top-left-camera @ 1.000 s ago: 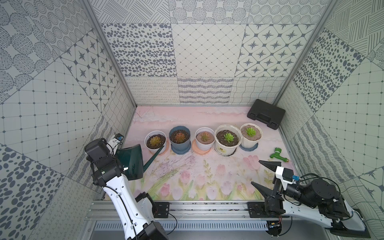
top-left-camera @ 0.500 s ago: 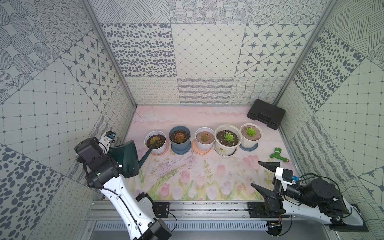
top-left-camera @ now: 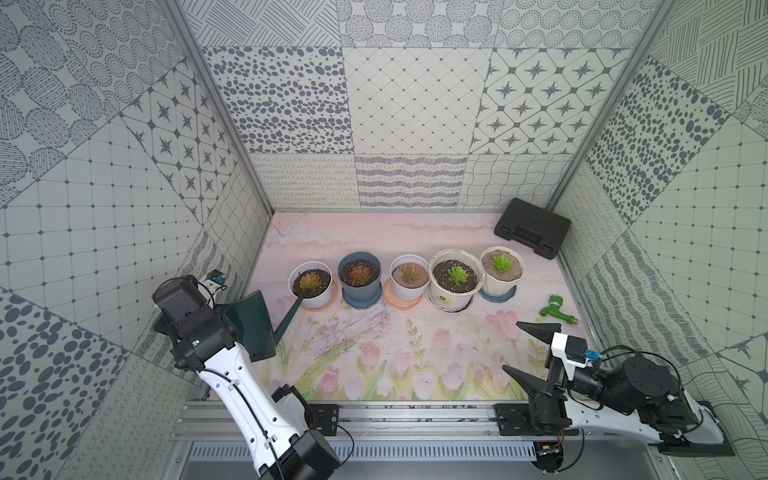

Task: Water the succulent around the soil edge
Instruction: Water the soil of the potted plant with water.

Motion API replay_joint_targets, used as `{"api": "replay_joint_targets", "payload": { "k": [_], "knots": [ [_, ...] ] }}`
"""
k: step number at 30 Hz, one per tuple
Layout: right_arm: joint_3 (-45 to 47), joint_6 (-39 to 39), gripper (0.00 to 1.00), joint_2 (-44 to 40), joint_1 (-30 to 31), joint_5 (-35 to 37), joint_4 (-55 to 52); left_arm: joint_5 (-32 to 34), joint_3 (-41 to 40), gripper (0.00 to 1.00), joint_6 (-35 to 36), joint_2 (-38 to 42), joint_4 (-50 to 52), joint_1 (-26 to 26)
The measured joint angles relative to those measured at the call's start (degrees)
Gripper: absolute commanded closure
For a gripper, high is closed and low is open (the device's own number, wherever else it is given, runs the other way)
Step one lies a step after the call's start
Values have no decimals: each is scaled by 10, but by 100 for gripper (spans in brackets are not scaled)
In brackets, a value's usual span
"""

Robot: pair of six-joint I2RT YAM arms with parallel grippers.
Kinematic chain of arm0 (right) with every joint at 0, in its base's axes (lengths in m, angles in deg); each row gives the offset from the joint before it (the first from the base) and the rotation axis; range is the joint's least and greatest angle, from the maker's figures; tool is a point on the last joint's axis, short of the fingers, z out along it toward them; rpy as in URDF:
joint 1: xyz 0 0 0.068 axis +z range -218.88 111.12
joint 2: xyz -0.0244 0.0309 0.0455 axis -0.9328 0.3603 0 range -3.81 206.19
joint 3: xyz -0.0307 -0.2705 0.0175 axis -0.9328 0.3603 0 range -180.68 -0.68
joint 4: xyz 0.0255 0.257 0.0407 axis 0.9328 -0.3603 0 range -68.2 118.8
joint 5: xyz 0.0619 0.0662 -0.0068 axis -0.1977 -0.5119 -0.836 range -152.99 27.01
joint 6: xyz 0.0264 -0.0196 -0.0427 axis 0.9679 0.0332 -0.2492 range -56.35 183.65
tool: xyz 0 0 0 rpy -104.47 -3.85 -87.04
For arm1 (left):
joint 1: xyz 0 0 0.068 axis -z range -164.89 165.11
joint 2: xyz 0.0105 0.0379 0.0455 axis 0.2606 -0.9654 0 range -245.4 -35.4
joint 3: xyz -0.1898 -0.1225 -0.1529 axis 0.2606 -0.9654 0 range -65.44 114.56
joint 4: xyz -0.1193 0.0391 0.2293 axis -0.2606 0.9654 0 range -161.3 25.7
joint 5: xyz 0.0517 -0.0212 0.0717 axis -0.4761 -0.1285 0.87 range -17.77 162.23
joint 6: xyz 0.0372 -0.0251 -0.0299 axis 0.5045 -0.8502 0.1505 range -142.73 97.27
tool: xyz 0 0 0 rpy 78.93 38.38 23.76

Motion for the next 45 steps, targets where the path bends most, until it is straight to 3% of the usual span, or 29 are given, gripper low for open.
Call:
{"api": "replay_joint_targets", "payload": {
  "k": [21, 36, 45],
  "knots": [
    [0, 8, 3, 0, 3, 20, 0, 73, 46, 100, -5, -69, -42, -2],
    [0, 8, 3, 0, 3, 26, 0, 42, 105, 100, -57, -89, -47, 10],
    [0, 8, 3, 0, 3, 29, 0, 22, 51, 100, -56, -76, -55, 31]
  ]
}}
